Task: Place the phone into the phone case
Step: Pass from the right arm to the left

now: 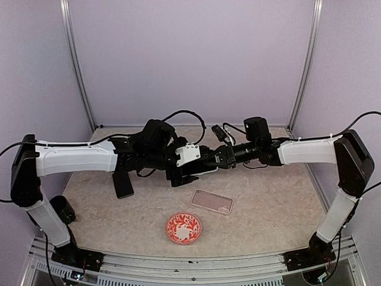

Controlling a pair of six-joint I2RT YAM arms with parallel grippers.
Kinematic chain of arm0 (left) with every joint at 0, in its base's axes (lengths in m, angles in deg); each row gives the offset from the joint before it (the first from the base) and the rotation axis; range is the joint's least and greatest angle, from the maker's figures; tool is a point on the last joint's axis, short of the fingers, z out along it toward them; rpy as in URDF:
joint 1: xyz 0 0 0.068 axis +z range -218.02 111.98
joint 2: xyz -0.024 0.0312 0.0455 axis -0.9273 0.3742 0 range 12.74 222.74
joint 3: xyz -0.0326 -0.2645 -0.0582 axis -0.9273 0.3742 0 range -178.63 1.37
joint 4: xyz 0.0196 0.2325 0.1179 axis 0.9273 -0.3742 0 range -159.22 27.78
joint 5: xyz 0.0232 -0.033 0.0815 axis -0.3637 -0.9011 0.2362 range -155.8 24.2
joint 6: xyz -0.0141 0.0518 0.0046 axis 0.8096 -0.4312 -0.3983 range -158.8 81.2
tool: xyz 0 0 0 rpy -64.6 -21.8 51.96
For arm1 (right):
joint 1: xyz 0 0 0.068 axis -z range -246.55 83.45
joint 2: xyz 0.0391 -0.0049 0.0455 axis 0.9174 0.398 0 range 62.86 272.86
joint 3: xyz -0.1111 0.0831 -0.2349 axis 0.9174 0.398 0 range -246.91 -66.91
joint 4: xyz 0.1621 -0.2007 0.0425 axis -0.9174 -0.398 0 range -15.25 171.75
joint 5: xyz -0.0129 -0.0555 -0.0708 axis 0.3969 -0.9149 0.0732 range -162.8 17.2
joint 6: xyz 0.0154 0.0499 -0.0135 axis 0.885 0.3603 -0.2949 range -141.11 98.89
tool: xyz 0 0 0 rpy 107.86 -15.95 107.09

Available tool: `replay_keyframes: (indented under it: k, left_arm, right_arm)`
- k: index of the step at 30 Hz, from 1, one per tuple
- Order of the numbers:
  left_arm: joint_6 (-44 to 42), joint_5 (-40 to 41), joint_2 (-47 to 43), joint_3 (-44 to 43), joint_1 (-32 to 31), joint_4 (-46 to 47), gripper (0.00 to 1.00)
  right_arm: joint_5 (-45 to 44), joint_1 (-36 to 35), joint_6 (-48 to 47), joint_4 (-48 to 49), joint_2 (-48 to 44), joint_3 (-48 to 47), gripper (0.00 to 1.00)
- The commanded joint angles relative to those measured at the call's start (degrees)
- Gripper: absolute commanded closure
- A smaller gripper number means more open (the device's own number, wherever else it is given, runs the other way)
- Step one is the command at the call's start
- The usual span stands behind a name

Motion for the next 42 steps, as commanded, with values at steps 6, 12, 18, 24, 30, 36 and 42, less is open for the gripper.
replay_keyframes:
  k: [6,12,18,24,30,36,42]
  left_arm:
    - [-0.20,0.90,3.97,-3.30,-1.66,-1.91,0.01]
    - [0.81,2.26,4.41,-3.55,-1.67,-0.56,0.01]
    - [1.70,2.06,4.97,-3.96,-1.82,0.99,0.01]
    - [2.38,1.87,5.63,-4.31,-2.03,1.89,0.03]
    - [2.80,1.54,6.27,-4.90,-2.03,1.90,0.09]
    - [3.33,0.65,6.19,-5.39,-1.96,1.77,0.21]
    - [3.78,0.41,6.76,-6.85,-1.98,-0.46,0.46]
  right_arm:
    - [2.74,-1.00,0.11,3.22,-1.01,-2.01,1.00]
    - [2.82,-1.09,-0.14,3.18,-0.69,-1.81,1.00]
    - [2.81,-1.31,0.26,3.76,-0.28,-1.89,1.00]
    - [2.62,-1.61,0.21,3.68,0.27,-2.03,1.00]
    - [2.55,-1.60,0.25,3.72,0.72,-2.24,1.00]
    - [2.47,-1.66,0.21,3.76,1.23,-2.42,1.00]
    - [2.33,-1.68,0.17,3.76,1.10,-2.55,1.00]
